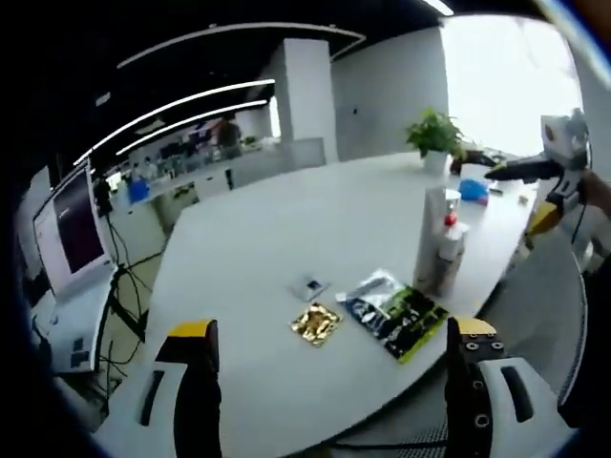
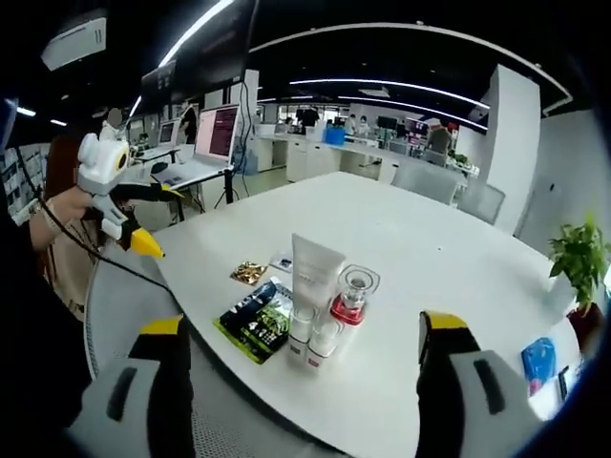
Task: Arrange the skincare products in the storage area until every visible bottle or jar stands upright without overlapping.
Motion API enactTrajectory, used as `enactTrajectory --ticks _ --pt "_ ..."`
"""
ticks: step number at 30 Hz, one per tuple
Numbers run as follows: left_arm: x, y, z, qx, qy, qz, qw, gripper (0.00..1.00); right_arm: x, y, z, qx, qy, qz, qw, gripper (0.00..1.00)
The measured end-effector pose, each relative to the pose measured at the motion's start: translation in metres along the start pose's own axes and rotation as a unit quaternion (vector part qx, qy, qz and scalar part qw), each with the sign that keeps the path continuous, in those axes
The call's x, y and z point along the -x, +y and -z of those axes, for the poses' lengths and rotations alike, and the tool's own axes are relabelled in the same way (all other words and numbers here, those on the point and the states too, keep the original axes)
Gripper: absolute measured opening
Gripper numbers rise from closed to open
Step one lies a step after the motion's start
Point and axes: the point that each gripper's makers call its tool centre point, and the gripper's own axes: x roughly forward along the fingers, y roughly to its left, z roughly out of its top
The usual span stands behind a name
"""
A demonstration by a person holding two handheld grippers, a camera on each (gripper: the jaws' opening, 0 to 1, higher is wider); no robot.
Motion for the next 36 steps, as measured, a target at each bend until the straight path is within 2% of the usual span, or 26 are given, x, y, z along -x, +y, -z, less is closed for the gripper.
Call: enactTrajectory --ticks 5,8,9,12,16,18,19,22,23,24,25,32,36 --pt "-0.026 0.005 0.007 0.002 -0.004 0.050 0.9987 0.96 -0.006 -0.006 0.011 -0.018 0.027 0.021 0.9992 1.00" --pt "-0.040 -0.002 0.016 -0.023 0.012 0.101 0.9945 0.86 -0.005 -0.007 0.015 -0.021 0.034 0.037 0.9985 1.00" --pt "-0.045 -0.002 0.019 -0.028 0.021 0.107 0.9936 0.84 -0.005 -0.007 0.015 -0.022 0.035 0.038 0.9984 1.00" --pt "-0.061 -0.001 0.023 -0.042 0.021 0.117 0.9920 0.85 -0.004 -0.006 0.015 -0.028 0.037 0.046 0.9979 1.00" --pt "-0.084 0.006 0.029 -0.051 0.022 0.125 0.9906 0.75 -0.003 -0.005 0.015 -0.024 0.040 0.054 0.9974 1.00" --pt "-0.095 0.002 0.035 -0.048 0.031 0.155 0.9862 0.71 -0.002 -0.003 0.015 -0.027 0.043 0.057 0.9971 1.00" --pt "-0.097 0.001 0.036 -0.049 0.033 0.161 0.9852 0.70 -0.002 -0.001 0.014 -0.029 0.042 0.057 0.9970 1.00" --pt "-0.111 0.005 0.040 -0.091 0.034 0.168 0.9811 0.65 -0.002 -0.001 0.014 -0.033 0.042 0.061 0.9967 1.00" --pt "-0.117 0.007 0.044 -0.097 0.044 0.166 0.9804 0.63 -0.003 -0.001 0.014 -0.034 0.044 0.062 0.9966 1.00" --pt "-0.119 0.009 0.049 -0.099 0.060 0.168 0.9789 0.62 -0.003 -0.001 0.015 -0.033 0.045 0.062 0.9965 1.00" --pt "-0.122 0.008 0.051 -0.104 0.064 0.174 0.9771 0.61 -0.003 -0.001 0.015 -0.033 0.046 0.063 0.9964 1.00" --pt "-0.147 0.004 0.058 -0.106 0.081 0.205 0.9696 0.58 0.000 -0.002 0.016 -0.033 0.051 0.066 0.9960 1.00" --pt "-0.154 0.003 0.060 -0.116 0.083 0.206 0.9681 0.54 0.002 -0.003 0.015 -0.035 0.052 0.066 0.9958 1.00"
